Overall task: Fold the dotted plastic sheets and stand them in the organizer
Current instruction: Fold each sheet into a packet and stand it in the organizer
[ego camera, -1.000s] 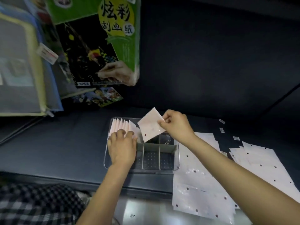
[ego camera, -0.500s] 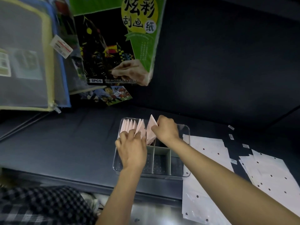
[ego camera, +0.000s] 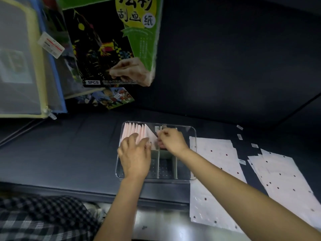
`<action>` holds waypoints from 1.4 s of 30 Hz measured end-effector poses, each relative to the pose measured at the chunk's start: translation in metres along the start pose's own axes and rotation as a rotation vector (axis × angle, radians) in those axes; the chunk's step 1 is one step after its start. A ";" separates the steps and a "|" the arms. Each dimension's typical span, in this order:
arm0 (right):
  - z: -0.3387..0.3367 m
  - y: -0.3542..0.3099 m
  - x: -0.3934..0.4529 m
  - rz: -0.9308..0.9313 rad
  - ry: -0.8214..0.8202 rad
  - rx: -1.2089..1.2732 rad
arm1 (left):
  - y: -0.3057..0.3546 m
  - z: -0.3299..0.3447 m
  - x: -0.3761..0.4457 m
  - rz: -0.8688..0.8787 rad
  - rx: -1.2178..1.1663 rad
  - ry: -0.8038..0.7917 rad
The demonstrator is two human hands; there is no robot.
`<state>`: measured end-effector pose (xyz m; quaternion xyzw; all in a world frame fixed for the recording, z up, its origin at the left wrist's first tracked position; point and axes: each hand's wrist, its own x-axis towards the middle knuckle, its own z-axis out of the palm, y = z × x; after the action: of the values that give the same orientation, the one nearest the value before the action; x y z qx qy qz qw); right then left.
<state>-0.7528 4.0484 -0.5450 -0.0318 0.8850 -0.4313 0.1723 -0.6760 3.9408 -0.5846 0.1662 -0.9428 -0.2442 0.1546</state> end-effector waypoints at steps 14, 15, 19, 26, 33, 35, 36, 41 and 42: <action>-0.137 0.260 -0.192 -0.068 -0.167 -0.725 | 0.092 0.050 -0.123 0.660 -0.106 -0.782; -0.137 0.271 -0.199 -0.095 -0.191 -0.753 | 0.087 0.057 -0.133 0.672 -0.036 -0.852; -0.134 0.288 -0.210 -0.219 -0.099 -0.764 | 0.068 0.071 -0.149 0.713 0.160 -0.939; -0.150 0.289 -0.199 -0.098 -0.106 -0.431 | 0.072 0.070 -0.140 0.640 -0.001 -0.793; -0.191 0.251 -0.180 0.116 -0.237 -0.004 | 0.101 0.056 -0.122 0.332 -0.223 -0.962; -0.204 0.245 -0.176 0.159 -0.298 0.075 | 0.107 0.052 -0.115 0.256 -0.364 -1.073; -0.211 0.242 -0.174 0.182 -0.329 0.101 | 0.110 0.049 -0.111 0.214 -0.438 -1.131; -0.223 0.232 -0.165 0.218 -0.296 0.179 | 0.118 0.047 -0.104 0.172 -0.465 -1.206; -0.222 0.230 -0.164 0.229 -0.283 0.196 | 0.118 0.047 -0.105 0.185 -0.431 -1.199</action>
<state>-0.6509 4.3928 -0.5516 0.0255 0.8037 -0.4841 0.3450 -0.6278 4.0984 -0.5854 -0.1161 -0.8058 -0.4644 -0.3486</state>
